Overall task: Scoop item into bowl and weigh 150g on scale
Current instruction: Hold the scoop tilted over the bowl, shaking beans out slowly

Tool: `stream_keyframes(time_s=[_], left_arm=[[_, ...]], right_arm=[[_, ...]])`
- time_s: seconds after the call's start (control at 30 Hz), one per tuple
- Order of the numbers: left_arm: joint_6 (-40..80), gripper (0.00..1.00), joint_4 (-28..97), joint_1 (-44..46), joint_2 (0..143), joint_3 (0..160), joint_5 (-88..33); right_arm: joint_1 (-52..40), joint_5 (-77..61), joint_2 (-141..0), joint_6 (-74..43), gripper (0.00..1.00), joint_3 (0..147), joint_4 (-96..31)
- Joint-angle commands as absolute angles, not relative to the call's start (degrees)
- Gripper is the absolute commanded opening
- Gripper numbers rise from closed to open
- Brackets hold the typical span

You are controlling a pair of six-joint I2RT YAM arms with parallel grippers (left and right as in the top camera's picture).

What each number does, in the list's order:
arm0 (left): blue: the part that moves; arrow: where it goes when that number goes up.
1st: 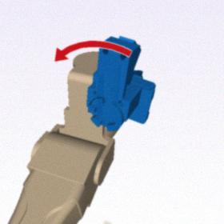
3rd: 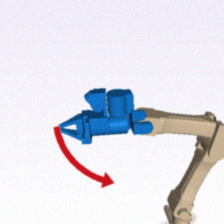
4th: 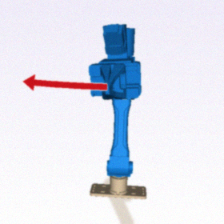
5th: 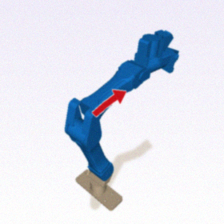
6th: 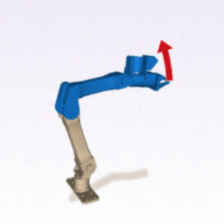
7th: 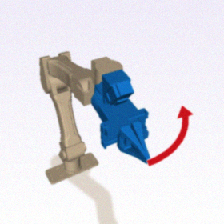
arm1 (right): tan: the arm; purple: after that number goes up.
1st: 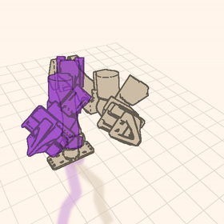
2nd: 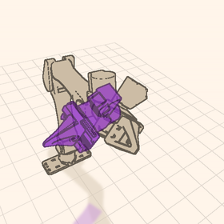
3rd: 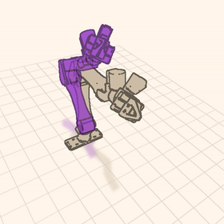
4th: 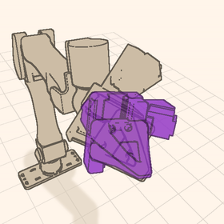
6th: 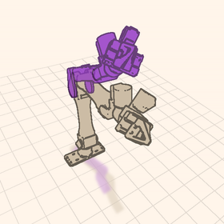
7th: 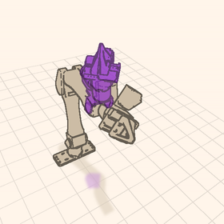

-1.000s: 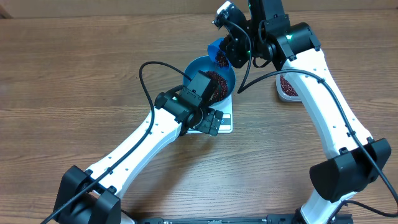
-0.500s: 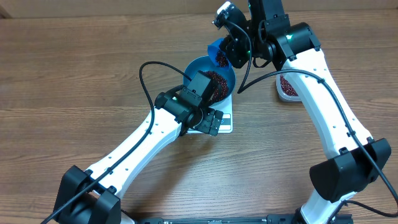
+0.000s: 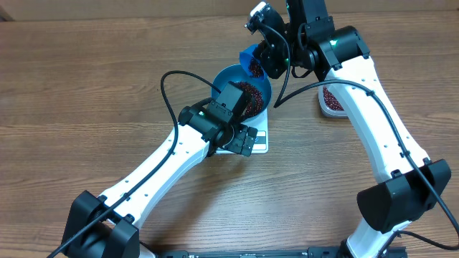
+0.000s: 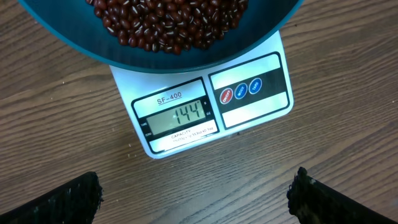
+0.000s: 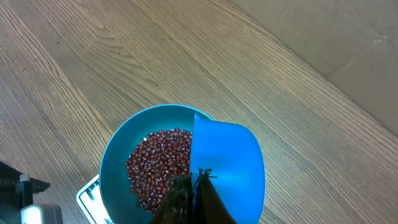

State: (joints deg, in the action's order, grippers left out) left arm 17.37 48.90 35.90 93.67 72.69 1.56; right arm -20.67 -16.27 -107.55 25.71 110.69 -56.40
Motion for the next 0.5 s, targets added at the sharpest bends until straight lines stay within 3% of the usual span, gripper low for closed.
stream_keyframes(time_s=[0.0, 0.47], left_arm=[[16.1, 1.0, 49.0, 35.9, 93.4, 72.9, 2.1], [16.1, 1.0, 49.0, 35.9, 93.4, 72.9, 2.1]], right_arm=[[-20.9, -16.6, -106.9, 25.6, 0.04, 112.5, -56.0], [-20.9, -16.6, -106.9, 24.3, 0.04, 112.5, -56.1]])
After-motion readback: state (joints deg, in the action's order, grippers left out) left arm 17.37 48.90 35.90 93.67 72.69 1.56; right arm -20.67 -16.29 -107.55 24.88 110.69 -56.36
